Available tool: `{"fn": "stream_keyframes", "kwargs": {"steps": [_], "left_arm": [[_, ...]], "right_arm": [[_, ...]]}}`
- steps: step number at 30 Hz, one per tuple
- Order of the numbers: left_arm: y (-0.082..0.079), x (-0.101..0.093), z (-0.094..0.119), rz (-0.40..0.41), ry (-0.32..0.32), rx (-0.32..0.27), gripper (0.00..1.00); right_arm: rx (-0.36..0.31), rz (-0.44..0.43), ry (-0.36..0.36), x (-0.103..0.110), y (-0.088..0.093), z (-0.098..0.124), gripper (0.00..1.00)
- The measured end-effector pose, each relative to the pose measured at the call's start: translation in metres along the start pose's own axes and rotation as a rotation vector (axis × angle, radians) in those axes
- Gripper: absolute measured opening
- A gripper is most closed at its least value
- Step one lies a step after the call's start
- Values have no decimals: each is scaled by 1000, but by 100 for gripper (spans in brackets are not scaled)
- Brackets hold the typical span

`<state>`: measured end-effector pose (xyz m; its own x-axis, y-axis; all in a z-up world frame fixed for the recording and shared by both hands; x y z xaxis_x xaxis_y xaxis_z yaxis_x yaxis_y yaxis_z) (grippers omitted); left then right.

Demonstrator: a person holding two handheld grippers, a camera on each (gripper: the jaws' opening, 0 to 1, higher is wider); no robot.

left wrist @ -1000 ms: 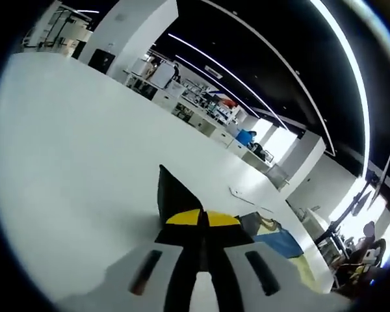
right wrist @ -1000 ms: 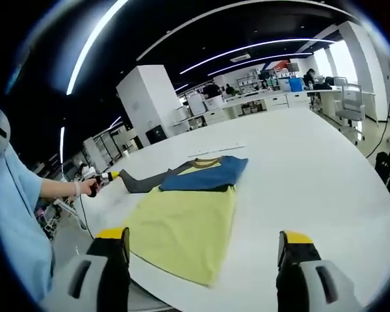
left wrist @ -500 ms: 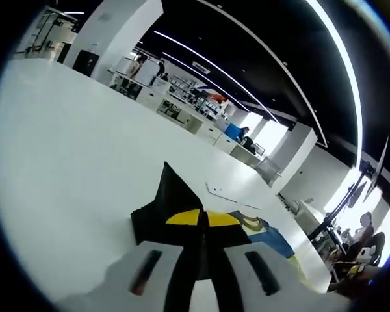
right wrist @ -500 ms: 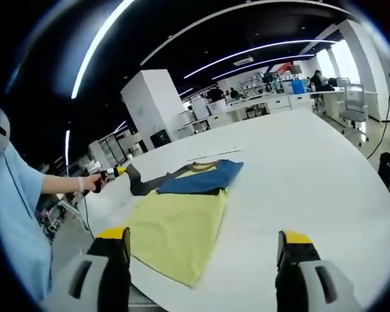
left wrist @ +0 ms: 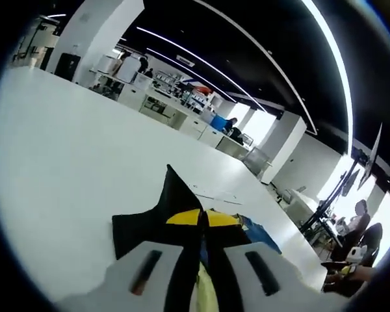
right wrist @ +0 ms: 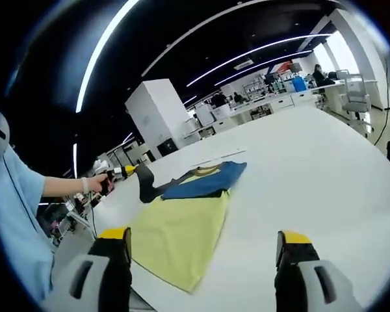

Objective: Fold the garment on the visible template until the final outline fits inside the template.

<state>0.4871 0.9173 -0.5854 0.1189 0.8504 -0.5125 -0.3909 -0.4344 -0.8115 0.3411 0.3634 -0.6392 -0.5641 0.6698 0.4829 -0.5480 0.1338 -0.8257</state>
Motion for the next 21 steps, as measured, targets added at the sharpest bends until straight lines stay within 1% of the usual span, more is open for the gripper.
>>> {"fn": "stream_keyframes", "kwargs": {"steps": [3,7,11,15,21], "left_arm": [[7,-7,-7,-20,7,14,0],[10,-14,-18,-4,14,15,0],[18,-29,-30,9,24,22,0],[22,-39,-44,40,67,27,0],[32,-59,-66,35,130,47,0]], "right_arm": [[-8,-2,-4,-7,-1,3,93],[-25,-7,-3,-13,-2,8,93],[-24,-15,0,-16,2,10,93],[-30,-25,7,-16,7,13,93],[-28,-42,16,-16,14,19,93]]}}
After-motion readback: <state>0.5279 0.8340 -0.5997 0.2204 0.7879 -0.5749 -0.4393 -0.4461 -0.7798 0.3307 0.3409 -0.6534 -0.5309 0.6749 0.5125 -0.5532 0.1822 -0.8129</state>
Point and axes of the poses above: the point that each gripper's makers call its tool centre point, and the gripper's own axes: z roughly backward along the fingers, x roughly to its left, y roughly out of its underside, the point moved 9 cm from there along z, roughly backward along the fingers, and after that the axes turned 4 degrees about -y, right-handed, at the moved point
